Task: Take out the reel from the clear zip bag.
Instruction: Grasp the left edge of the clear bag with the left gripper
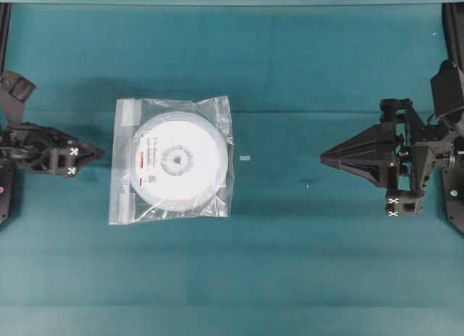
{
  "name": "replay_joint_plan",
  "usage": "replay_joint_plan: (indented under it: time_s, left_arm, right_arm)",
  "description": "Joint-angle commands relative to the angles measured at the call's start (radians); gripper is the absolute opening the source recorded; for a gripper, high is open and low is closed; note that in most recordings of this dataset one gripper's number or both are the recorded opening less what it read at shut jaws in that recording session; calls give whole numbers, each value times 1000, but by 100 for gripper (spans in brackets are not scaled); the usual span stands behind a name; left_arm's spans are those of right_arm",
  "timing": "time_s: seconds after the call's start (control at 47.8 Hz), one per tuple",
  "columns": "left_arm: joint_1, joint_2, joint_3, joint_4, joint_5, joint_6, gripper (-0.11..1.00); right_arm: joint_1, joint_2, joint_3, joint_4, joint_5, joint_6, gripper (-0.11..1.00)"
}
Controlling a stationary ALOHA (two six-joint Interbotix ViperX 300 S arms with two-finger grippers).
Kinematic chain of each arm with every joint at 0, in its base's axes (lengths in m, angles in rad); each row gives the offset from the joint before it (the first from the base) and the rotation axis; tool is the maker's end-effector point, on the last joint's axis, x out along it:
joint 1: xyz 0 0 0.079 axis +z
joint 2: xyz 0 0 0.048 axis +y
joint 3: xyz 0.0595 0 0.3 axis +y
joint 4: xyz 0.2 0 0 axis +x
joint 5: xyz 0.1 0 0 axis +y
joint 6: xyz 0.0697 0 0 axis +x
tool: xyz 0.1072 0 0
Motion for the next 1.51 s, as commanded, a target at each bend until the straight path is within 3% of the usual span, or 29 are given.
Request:
replay_joint_plan:
  time_s: [0.0, 0.314, 1.487]
  left_arm:
    - [5, 60, -26, 2, -48, -3, 86]
    - [5, 176, -67, 2, -127, -25, 86]
    - [5, 222, -120, 2, -115, -26, 83]
  right_arm:
    - [-2, 2, -17, 2, -5, 11, 0]
    - [-2, 0, -15, 8, -5, 12, 0]
    - [-2, -6, -9, 6, -5, 11, 0]
